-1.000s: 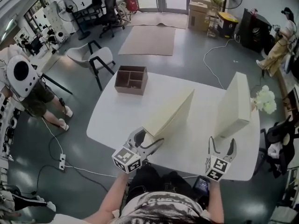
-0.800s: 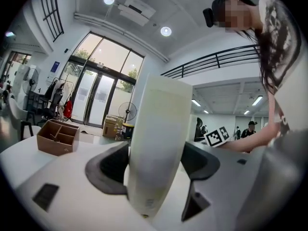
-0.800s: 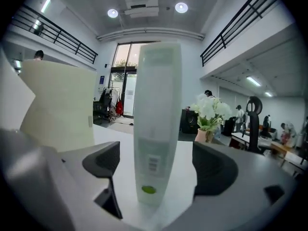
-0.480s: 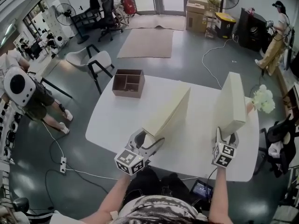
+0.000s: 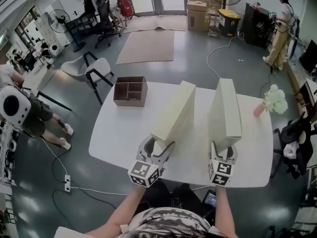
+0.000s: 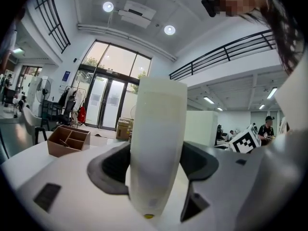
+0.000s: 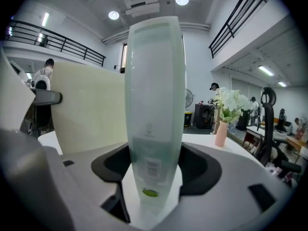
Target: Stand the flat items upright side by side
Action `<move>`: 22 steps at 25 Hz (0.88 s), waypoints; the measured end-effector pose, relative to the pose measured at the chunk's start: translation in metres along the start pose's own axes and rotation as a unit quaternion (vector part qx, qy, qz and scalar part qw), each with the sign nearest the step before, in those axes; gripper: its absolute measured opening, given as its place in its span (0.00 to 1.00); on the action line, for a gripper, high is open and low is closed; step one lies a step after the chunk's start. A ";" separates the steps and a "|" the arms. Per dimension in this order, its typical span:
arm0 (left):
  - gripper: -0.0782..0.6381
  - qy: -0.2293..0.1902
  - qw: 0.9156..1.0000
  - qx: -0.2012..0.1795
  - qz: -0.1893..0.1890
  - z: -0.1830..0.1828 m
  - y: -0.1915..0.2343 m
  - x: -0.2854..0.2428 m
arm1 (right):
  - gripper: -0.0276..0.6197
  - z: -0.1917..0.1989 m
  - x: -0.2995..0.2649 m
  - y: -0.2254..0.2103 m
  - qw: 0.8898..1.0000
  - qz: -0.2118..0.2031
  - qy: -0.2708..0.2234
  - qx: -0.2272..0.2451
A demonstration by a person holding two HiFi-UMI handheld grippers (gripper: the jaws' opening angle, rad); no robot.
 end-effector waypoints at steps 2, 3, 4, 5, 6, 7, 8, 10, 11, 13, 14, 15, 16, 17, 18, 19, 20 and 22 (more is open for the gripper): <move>0.55 -0.001 1.000 -0.006 -0.002 -0.001 0.005 -0.003 | 0.51 -0.001 0.000 0.018 1.000 -0.002 0.002 0.000; 0.55 -0.001 1.000 -0.009 -0.003 -0.001 0.008 -0.005 | 0.50 -0.001 0.000 0.026 1.000 -0.003 0.003 -0.001; 0.55 -0.002 1.000 -0.011 -0.004 -0.002 0.011 -0.006 | 0.50 -0.002 -0.001 0.035 1.000 -0.003 0.005 -0.002; 0.55 -0.003 1.000 -0.013 -0.005 -0.002 0.014 -0.008 | 0.50 -0.003 -0.002 0.043 1.000 -0.002 0.008 -0.003; 0.55 -0.004 1.000 -0.015 -0.006 -0.003 0.017 -0.009 | 0.50 -0.004 -0.004 0.051 1.000 -0.001 0.010 -0.004; 0.54 -0.005 1.000 -0.016 -0.008 -0.003 0.022 -0.010 | 0.50 -0.005 -0.006 0.059 1.000 0.000 0.012 -0.005; 0.54 -0.006 1.000 -0.017 -0.009 -0.004 0.026 -0.012 | 0.50 -0.006 -0.008 0.066 1.000 0.000 0.014 -0.007; 0.54 -0.008 1.000 -0.019 -0.010 -0.006 0.036 -0.015 | 0.50 -0.010 -0.014 0.080 1.000 0.000 0.017 -0.008; 0.54 -0.008 1.000 -0.019 -0.010 -0.007 0.040 -0.018 | 0.50 -0.012 -0.016 0.087 1.000 0.000 0.018 -0.008; 0.54 -0.008 1.000 -0.021 -0.009 -0.010 0.047 -0.022 | 0.50 -0.015 -0.021 0.102 1.000 -0.002 0.021 -0.009; 0.54 -0.008 1.000 -0.023 -0.009 -0.010 0.050 -0.024 | 0.50 -0.016 -0.023 0.110 1.000 -0.002 0.023 -0.009; 0.54 -0.009 1.000 -0.024 -0.010 -0.011 0.053 -0.025 | 0.50 -0.018 -0.025 0.117 1.000 -0.003 0.024 -0.009; 0.54 -0.010 1.000 -0.026 -0.013 -0.012 0.056 -0.026 | 0.50 -0.019 -0.027 0.124 1.000 -0.002 0.024 -0.009; 0.54 -0.011 0.999 -0.027 -0.016 -0.012 0.058 -0.027 | 0.50 -0.020 -0.029 0.131 1.000 -0.002 0.025 -0.010; 0.54 -0.011 0.999 -0.028 -0.018 -0.012 0.060 -0.028 | 0.50 -0.021 -0.031 0.137 1.000 -0.002 0.026 -0.011; 0.54 -0.011 0.999 -0.028 -0.017 -0.012 0.062 -0.029 | 0.50 -0.022 -0.032 0.143 1.000 -0.002 0.026 -0.012; 0.54 -0.010 0.999 -0.028 -0.012 -0.012 0.064 -0.031 | 0.50 -0.024 -0.034 0.147 1.000 -0.002 0.026 -0.012; 0.54 -0.008 0.999 -0.030 0.010 -0.013 0.067 -0.033 | 0.50 -0.025 -0.037 0.153 1.000 -0.001 0.026 -0.013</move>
Point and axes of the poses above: the fingertips, and each gripper's own axes: x backward along the fingers, y to its left, z out of its underside, the point moved 8 cm from there along x, backward along the fingers, and after that the axes turned 1 degree about y, right-handed, at the moved point
